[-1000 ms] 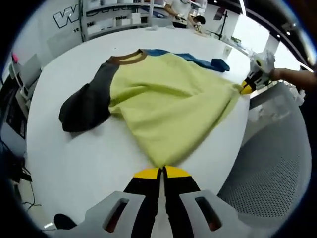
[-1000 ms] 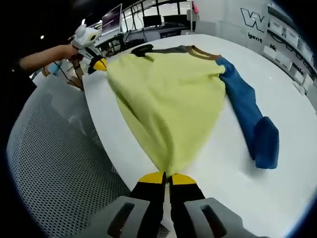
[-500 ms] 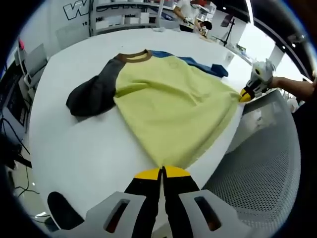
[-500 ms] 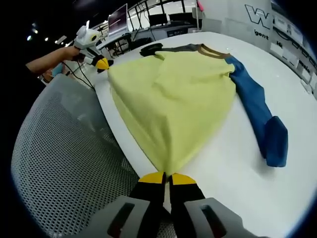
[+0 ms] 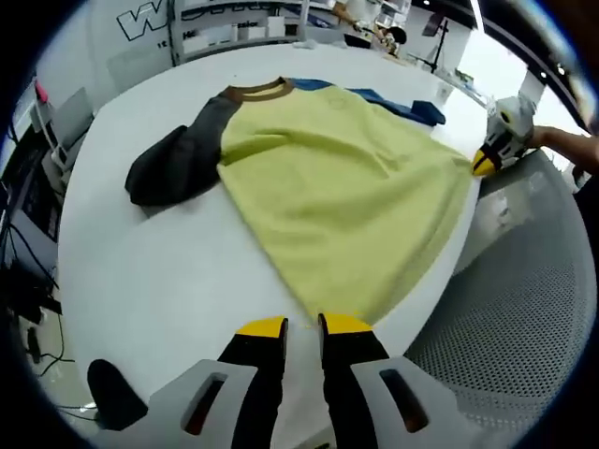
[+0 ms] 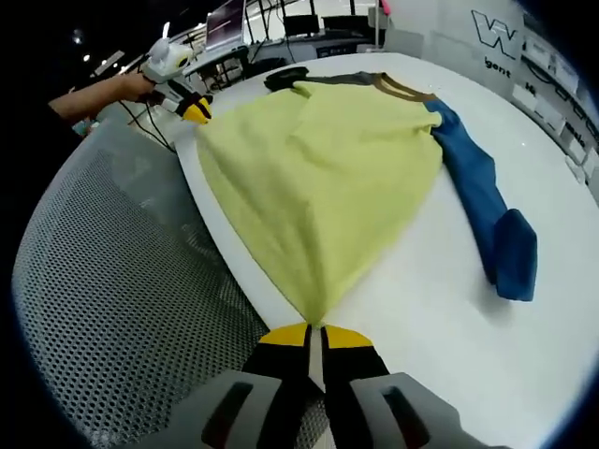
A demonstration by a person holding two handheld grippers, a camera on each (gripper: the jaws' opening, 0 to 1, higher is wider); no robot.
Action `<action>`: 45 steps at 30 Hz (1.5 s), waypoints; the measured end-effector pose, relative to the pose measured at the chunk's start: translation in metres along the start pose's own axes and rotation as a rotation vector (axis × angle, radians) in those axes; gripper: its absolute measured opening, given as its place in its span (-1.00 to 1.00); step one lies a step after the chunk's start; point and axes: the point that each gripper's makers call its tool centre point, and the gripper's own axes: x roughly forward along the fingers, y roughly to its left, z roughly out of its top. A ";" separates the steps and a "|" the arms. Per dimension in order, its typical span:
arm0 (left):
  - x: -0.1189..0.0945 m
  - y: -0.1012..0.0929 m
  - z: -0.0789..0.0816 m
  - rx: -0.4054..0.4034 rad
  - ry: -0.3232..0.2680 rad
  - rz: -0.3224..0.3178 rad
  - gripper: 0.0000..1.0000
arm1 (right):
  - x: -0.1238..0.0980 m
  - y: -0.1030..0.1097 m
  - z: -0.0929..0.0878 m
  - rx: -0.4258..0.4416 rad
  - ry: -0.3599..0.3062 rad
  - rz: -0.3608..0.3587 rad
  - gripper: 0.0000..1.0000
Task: Fold the garment on the visible template until the final outline fits inside the template.
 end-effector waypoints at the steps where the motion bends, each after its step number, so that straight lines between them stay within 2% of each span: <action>1: -0.001 0.000 0.000 -0.004 0.000 -0.005 -0.61 | -0.001 0.000 0.001 0.005 -0.003 -0.001 -1.00; 4: -0.005 -0.002 -0.002 -0.013 0.000 -0.024 -0.50 | -0.002 0.000 0.004 0.017 -0.018 -0.005 -0.99; 8: -0.005 -0.011 -0.009 -0.005 0.020 -0.069 -0.50 | -0.003 0.001 0.008 0.036 -0.036 0.000 -0.96; 11: 0.001 -0.018 -0.014 0.009 0.033 -0.092 -0.55 | 0.000 0.002 0.011 0.055 -0.049 0.004 -0.98; 13: 0.004 -0.022 -0.018 0.011 0.051 -0.105 -0.66 | 0.002 0.004 0.012 0.057 -0.046 0.010 -1.00; 16: 0.006 -0.029 -0.016 -0.023 0.030 -0.130 -0.80 | 0.002 0.005 0.012 0.055 -0.044 0.010 -1.00; 18: 0.005 -0.032 -0.018 -0.028 0.042 -0.137 -0.90 | 0.002 0.005 0.011 0.057 -0.048 0.010 -1.00; 21: 0.002 -0.035 -0.020 -0.023 0.044 -0.141 -0.90 | 0.000 0.004 0.011 0.053 -0.049 0.003 -1.00; 26: -0.002 -0.043 -0.019 -0.072 0.023 -0.170 -0.91 | -0.003 -0.003 0.007 0.048 -0.046 -0.018 -1.00; 40: 0.004 -0.061 -0.026 -0.079 0.048 -0.199 -0.91 | -0.006 -0.015 -0.004 0.049 -0.024 -0.059 -1.00; 45: 0.005 -0.056 -0.024 -0.078 0.029 -0.165 -0.91 | -0.008 -0.021 -0.007 0.035 -0.018 -0.095 -1.00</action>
